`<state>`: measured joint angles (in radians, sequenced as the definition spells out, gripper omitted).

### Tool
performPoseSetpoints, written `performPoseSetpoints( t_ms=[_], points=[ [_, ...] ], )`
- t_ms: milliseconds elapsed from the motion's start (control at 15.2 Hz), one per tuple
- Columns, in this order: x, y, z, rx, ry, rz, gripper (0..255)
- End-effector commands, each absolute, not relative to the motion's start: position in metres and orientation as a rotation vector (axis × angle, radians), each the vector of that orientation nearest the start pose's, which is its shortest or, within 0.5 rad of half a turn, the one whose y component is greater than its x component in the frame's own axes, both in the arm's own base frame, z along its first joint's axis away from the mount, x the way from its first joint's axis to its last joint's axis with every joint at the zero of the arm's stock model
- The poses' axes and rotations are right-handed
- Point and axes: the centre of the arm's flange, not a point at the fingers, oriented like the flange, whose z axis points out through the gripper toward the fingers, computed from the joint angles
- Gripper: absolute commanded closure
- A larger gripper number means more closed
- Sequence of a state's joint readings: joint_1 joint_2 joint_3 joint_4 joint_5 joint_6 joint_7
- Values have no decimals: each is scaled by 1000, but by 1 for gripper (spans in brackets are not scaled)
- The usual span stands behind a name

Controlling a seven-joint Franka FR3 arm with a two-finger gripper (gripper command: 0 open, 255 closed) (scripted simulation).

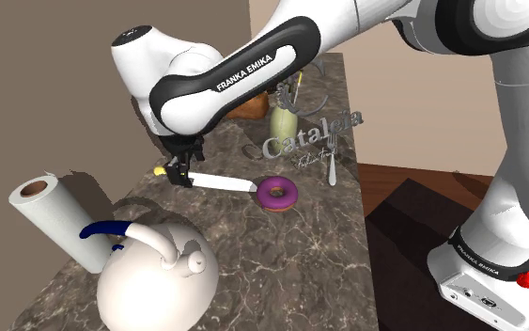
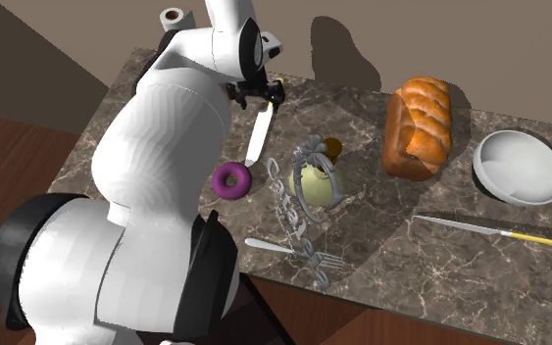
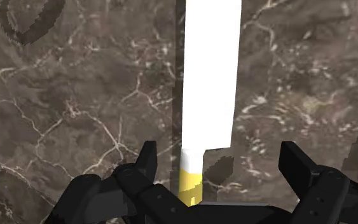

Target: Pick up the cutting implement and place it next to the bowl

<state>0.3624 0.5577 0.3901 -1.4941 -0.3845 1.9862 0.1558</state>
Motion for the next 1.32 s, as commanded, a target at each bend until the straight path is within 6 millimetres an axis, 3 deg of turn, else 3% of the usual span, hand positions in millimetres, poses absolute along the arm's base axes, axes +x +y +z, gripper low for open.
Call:
performPoseSetpoints(
  t_ms=[0,264,726,792,1254],
  points=[
    [555,424,354,-3076,-1135,-77,0],
    [557,422,336,-3076,-1135,-77,0],
    [557,422,336,-3076,-1135,-77,0],
    [557,422,336,-3076,-1135,-77,255],
    [555,423,337,-3076,-1135,-77,255]
  ],
)
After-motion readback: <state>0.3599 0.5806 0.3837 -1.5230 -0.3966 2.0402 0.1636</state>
